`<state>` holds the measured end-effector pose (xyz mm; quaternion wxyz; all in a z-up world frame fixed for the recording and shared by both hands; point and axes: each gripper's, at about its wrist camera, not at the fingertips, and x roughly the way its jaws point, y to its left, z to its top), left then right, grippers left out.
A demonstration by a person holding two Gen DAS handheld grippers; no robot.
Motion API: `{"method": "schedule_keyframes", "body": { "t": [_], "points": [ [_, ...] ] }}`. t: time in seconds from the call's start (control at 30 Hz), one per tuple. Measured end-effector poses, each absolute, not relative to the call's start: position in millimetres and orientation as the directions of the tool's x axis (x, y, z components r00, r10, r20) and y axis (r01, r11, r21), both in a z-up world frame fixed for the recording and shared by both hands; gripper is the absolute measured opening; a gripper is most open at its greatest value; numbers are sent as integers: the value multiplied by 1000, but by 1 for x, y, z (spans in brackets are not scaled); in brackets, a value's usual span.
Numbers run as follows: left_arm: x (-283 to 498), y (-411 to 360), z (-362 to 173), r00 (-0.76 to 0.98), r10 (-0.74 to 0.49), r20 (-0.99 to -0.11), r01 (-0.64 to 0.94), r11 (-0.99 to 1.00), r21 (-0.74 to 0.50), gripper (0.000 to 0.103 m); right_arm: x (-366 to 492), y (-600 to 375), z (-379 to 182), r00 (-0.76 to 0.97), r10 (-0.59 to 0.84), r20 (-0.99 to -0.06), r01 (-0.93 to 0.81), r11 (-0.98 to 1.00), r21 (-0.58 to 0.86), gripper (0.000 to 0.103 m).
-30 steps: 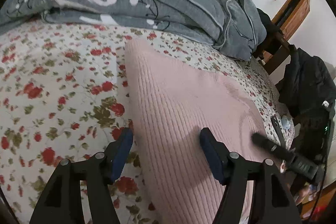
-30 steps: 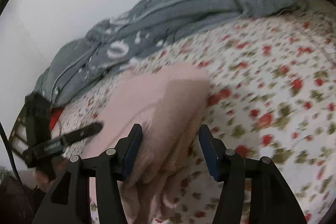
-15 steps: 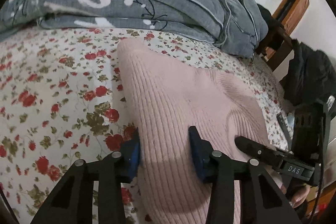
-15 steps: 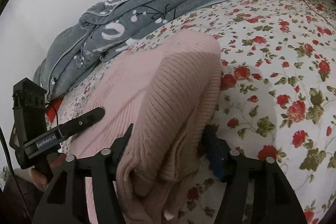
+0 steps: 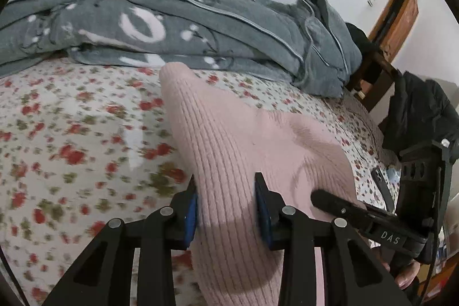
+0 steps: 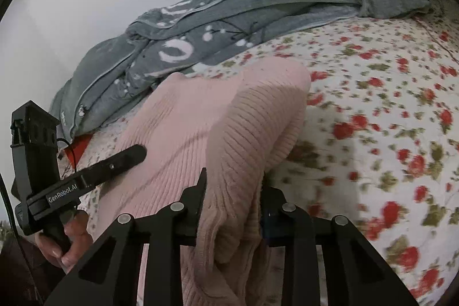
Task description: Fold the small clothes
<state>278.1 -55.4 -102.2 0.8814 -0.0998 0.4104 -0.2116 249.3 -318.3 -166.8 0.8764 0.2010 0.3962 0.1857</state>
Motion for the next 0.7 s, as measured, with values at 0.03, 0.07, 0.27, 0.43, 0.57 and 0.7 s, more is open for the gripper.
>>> {"method": "schedule_keyframes", "body": {
  "t": [0.03, 0.07, 0.27, 0.43, 0.57, 0.7],
  "points": [
    [278, -44, -100, 583, -444, -680, 274, 896, -349, 33, 252, -308, -165, 612, 497, -616, -178, 845, 505, 29],
    [278, -38, -100, 589, -436, -681, 264, 900, -347, 33, 254, -301, -164, 607, 508, -611, -189, 840, 509, 29],
    [278, 27, -102, 627, -358, -692, 171, 930, -326, 34, 273, -239, -162, 560, 578, -594, -272, 805, 527, 29],
    [287, 48, -132, 593, -343, -728, 124, 933, -337, 38, 278, -205, -184, 544, 526, -653, -303, 850, 432, 33],
    [282, 49, -138, 606, -344, -717, 151, 935, -321, 51, 281, -222, -184, 546, 525, -653, -282, 849, 447, 53],
    [276, 53, -133, 604, -338, -722, 154, 938, -311, 54, 271, -232, -158, 603, 486, -632, -282, 872, 401, 53]
  ]
}}
